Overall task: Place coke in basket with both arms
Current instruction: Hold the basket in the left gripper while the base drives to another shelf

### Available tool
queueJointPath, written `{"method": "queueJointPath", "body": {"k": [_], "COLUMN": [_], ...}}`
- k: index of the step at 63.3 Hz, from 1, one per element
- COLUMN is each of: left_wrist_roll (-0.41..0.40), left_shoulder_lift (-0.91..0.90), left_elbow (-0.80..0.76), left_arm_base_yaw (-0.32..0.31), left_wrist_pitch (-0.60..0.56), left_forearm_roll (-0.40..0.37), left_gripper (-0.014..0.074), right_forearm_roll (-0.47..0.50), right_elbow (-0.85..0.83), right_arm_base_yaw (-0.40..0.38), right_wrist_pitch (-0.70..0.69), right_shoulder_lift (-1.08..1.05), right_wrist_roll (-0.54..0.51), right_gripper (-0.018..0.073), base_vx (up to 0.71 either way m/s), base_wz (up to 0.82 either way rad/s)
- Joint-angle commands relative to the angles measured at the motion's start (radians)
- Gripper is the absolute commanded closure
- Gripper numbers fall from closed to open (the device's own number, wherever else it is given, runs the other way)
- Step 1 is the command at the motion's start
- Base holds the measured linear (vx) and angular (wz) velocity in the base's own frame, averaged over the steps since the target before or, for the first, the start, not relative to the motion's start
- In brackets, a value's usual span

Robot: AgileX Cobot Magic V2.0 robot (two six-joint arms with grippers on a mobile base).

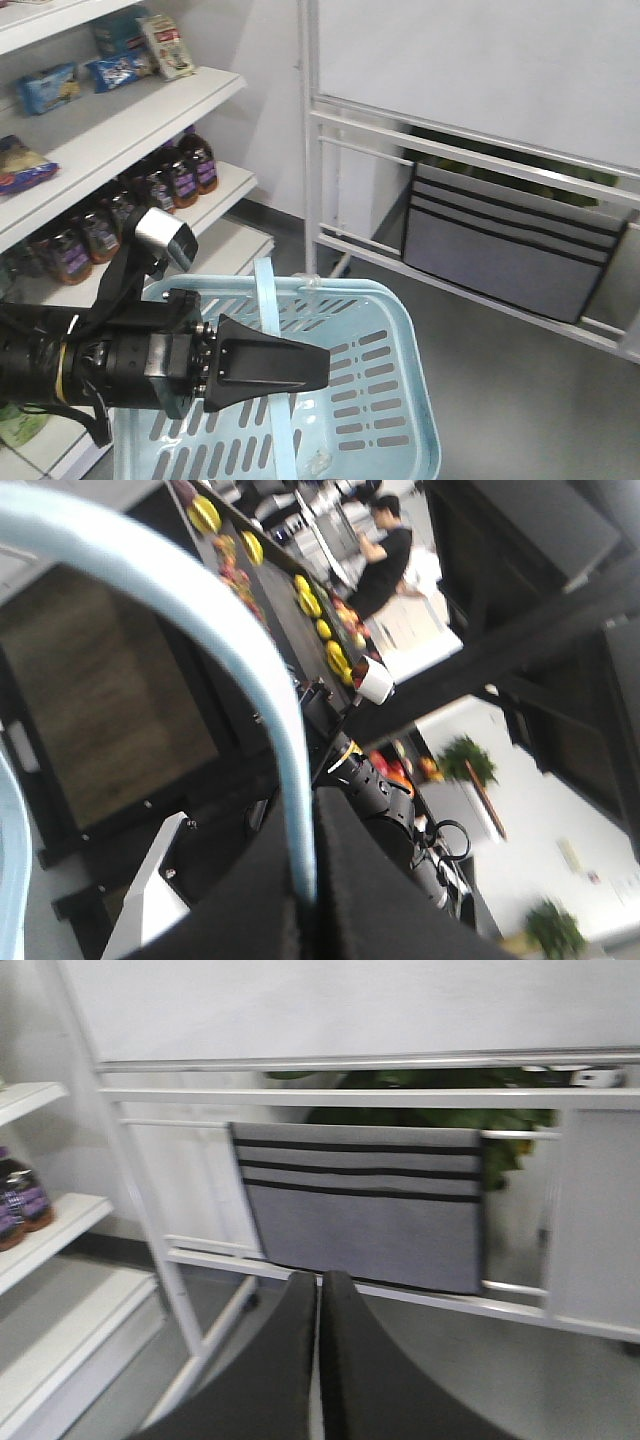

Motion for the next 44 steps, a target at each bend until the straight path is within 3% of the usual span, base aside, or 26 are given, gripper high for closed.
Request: {"method": "queueJointPath", "body": {"k": [1,44], "left_wrist_roll": [0.004,0.004], "left_shoulder_lift": [-0.033,-0.033], "left_elbow": [-0.021,-0.021], "left_arm_base_yaw": [-0.003,-0.003], "left_wrist_pitch": [-0.207,-0.207], "left_forearm_roll": [-0.082,-0.082], "left_gripper": [0.0603,0.0603], "right_forearm_roll": [-0.007,-0.007], "right_elbow": [0.011,0.011], "right_arm_base_yaw": [-0.007,-0.007], "right_wrist_pitch": [-0.069,-0.069], "right_shoulder_lift": [-0.018,-0.018], "right_wrist_roll": [-0.001,-0.001], "right_gripper": [0.0561,0.0561], "base_vx": [0.18,0.16], "base_wz": [0.7,0.62]}}
